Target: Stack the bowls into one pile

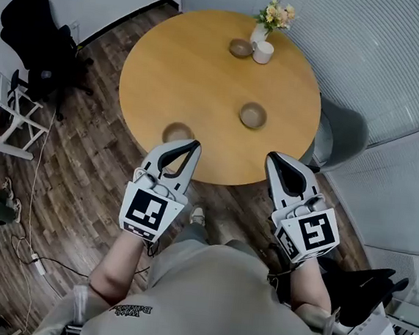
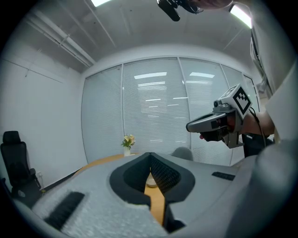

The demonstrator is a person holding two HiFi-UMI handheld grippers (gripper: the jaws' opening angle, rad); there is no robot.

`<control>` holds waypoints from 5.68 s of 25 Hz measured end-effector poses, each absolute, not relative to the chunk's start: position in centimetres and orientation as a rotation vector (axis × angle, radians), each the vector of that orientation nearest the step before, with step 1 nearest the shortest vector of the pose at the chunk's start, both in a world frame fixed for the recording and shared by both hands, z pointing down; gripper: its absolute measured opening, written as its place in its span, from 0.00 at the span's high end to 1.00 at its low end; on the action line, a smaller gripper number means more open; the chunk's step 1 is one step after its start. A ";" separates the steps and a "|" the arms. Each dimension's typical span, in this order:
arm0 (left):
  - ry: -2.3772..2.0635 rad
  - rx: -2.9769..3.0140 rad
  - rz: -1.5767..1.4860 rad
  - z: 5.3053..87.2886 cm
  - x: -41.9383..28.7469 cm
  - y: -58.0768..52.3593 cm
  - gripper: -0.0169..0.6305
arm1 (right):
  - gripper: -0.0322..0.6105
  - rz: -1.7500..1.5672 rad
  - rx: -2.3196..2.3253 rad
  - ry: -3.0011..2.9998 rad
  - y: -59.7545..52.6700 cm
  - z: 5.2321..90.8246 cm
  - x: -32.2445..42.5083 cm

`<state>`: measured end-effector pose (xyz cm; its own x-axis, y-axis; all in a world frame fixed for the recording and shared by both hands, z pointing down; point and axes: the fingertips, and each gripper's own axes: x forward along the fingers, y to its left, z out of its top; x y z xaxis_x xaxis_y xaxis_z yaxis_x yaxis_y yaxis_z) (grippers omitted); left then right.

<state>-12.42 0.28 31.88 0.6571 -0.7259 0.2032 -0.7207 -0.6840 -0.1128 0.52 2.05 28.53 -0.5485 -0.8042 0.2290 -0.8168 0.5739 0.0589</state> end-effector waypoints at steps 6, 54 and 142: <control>1.303 -2.840 -0.387 31.9 -12.2 0.2 0.95 | 0.90 0.087 1.325 -2.608 0.8 28.3 1.7; 1.770 -2.636 -0.684 38.8 -22.4 -3.6 0.95 | 0.74 0.272 0.312 -2.514 -3.9 47.1 -18.2; 1.153 -2.966 -0.557 36.9 -4.5 -5.2 0.95 | 0.90 -0.055 1.166 -2.421 -4.6 33.1 3.2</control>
<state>-4.52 -5.18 36.94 0.6865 -0.6387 0.3476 -0.6693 -0.7419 -0.0412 3.15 -4.60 33.12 -0.5414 -0.7508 0.3785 -0.7328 0.6420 0.2253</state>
